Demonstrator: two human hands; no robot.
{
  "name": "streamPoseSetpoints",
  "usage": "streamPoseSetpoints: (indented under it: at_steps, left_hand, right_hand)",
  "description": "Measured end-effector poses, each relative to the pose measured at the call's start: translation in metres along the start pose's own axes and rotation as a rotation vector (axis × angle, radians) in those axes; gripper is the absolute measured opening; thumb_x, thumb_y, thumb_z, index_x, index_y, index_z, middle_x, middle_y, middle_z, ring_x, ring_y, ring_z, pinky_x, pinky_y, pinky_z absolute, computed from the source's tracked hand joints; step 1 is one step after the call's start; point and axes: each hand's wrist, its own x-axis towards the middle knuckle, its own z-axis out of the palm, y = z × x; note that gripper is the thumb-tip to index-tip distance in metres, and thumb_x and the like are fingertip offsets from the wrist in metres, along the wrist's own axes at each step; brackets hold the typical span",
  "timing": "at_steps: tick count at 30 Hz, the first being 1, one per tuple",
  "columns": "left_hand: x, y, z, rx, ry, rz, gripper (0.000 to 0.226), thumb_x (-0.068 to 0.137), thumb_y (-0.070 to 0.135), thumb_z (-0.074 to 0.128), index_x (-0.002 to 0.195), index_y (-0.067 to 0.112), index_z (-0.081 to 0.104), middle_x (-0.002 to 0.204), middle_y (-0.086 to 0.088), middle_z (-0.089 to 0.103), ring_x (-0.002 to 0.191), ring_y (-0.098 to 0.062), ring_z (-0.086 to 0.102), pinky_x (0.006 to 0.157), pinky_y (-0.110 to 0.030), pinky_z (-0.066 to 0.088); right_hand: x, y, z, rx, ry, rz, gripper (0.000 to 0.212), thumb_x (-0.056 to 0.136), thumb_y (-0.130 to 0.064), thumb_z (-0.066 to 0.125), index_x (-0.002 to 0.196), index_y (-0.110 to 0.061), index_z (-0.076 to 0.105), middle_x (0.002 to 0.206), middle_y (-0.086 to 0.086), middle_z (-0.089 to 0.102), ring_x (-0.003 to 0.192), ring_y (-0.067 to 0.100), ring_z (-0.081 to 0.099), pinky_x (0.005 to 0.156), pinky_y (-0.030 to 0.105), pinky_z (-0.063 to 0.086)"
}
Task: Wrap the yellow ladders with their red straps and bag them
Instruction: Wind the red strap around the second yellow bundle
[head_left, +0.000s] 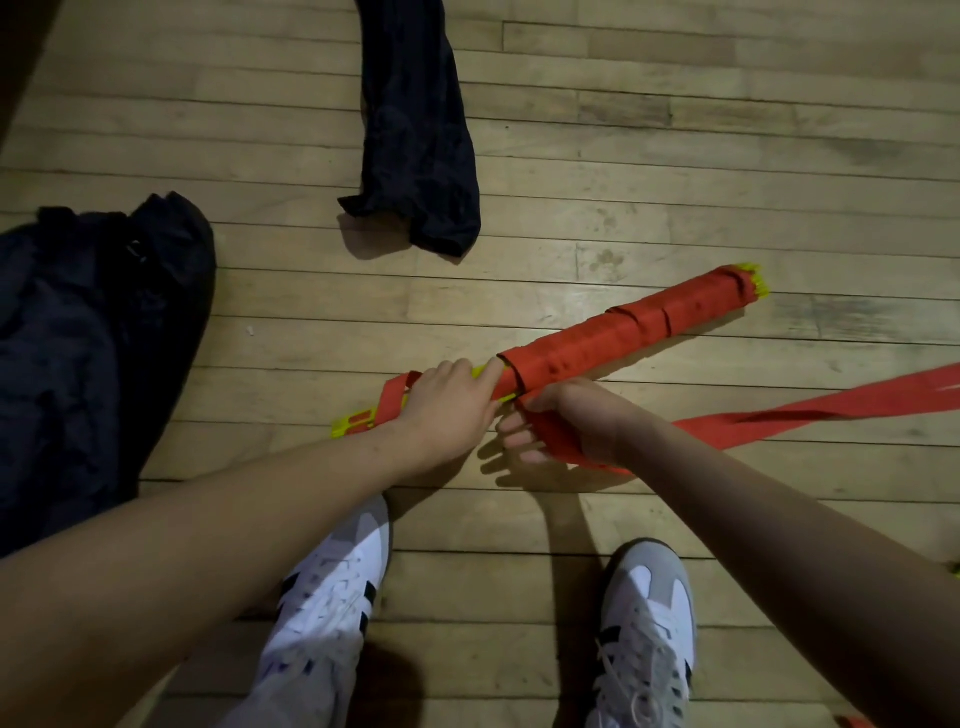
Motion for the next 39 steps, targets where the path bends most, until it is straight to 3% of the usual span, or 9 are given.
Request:
streamPoseSetpoints:
  at_steps: [5,11,16,21,26,29,32,36,39]
  left_hand:
    - [0.008,0.001,-0.004,-0.037,0.01,-0.072,0.052,0.095,0.032,0.054,0.136,0.012,0.029,0.124,-0.015,0.044,0.114,-0.031,0.044,0.083,-0.04,0.044]
    - [0.03,-0.007,-0.018,-0.03,-0.006,-0.135,0.052,0.094,0.034,0.056,0.137,0.011,0.037,0.129,-0.013,0.044,0.117,-0.031,0.045,0.086,-0.041,0.044]
    - [0.047,-0.007,-0.029,-0.069,0.031,-0.247,0.047,0.093,0.032,0.059,0.131,0.009,0.042,0.127,-0.014,0.044,0.117,-0.032,0.044,0.085,-0.041,0.044]
    - [0.056,-0.02,-0.029,0.087,0.058,-0.338,0.055,0.09,0.026,0.063,0.134,0.005,0.037,0.129,-0.016,0.042,0.119,-0.032,0.041,0.087,-0.039,0.045]
    - [0.053,-0.029,-0.017,0.274,0.103,-0.297,0.056,0.094,0.025,0.055,0.139,0.002,0.031,0.13,-0.017,0.042,0.116,-0.03,0.043,0.092,-0.035,0.042]
    - [0.046,-0.033,-0.014,0.168,0.121,-0.261,0.068,0.095,0.039,0.053,0.144,0.003,0.023,0.134,-0.017,0.037,0.121,-0.031,0.039,0.101,-0.038,0.036]
    - [0.034,-0.037,-0.015,0.056,0.124,-0.221,0.063,0.096,0.041,0.047,0.143,0.004,0.026,0.135,-0.018,0.035,0.124,-0.031,0.035,0.105,-0.04,0.032]
    - [0.035,-0.038,-0.024,0.025,0.107,-0.232,0.054,0.093,0.035,0.057,0.136,0.009,0.037,0.13,-0.015,0.04,0.122,-0.03,0.036,0.103,-0.038,0.032]
    - [0.036,-0.031,-0.024,0.04,0.13,-0.233,0.06,0.087,0.034,0.066,0.134,0.008,0.037,0.129,-0.013,0.043,0.12,-0.029,0.039,0.103,-0.037,0.031]
  right_hand:
    - [-0.001,0.004,-0.001,-0.04,0.018,-0.007,0.024,0.101,-0.007,0.035,0.092,-0.003,0.057,0.076,0.013,0.066,0.068,0.022,0.066,0.065,0.033,0.054]
    - [-0.001,-0.003,0.004,-0.11,0.12,-0.166,0.027,0.099,0.001,0.037,0.077,-0.003,0.053,0.056,0.01,0.06,0.044,0.016,0.058,0.046,0.022,0.049]
    - [0.004,-0.024,0.006,-0.135,0.174,-0.224,0.027,0.1,-0.002,0.038,0.078,-0.003,0.054,0.057,0.009,0.06,0.045,0.015,0.057,0.048,0.022,0.051]
    - [0.006,-0.034,0.017,-0.138,0.123,-0.214,0.023,0.101,-0.005,0.039,0.083,-0.004,0.053,0.071,0.012,0.064,0.05,0.012,0.064,0.051,0.021,0.054]
    - [0.008,-0.03,0.019,-0.036,0.068,-0.166,0.018,0.1,-0.003,0.041,0.089,-0.002,0.054,0.078,0.015,0.065,0.055,0.014,0.066,0.051,0.022,0.053]
    - [0.009,-0.03,0.018,-0.002,0.075,-0.145,0.015,0.1,-0.003,0.042,0.093,-0.001,0.055,0.078,0.014,0.067,0.057,0.015,0.066,0.051,0.022,0.053]
    - [0.01,-0.03,0.017,0.01,0.078,-0.134,0.015,0.1,-0.003,0.042,0.093,-0.001,0.055,0.074,0.012,0.068,0.056,0.014,0.067,0.05,0.021,0.052]
    - [0.009,-0.03,0.018,0.011,0.088,-0.142,0.015,0.1,-0.004,0.042,0.094,-0.001,0.056,0.077,0.013,0.068,0.056,0.014,0.067,0.049,0.02,0.051]
    - [0.009,-0.03,0.023,-0.008,0.094,-0.153,0.016,0.099,-0.003,0.042,0.094,0.002,0.056,0.078,0.014,0.067,0.056,0.014,0.067,0.05,0.021,0.052]
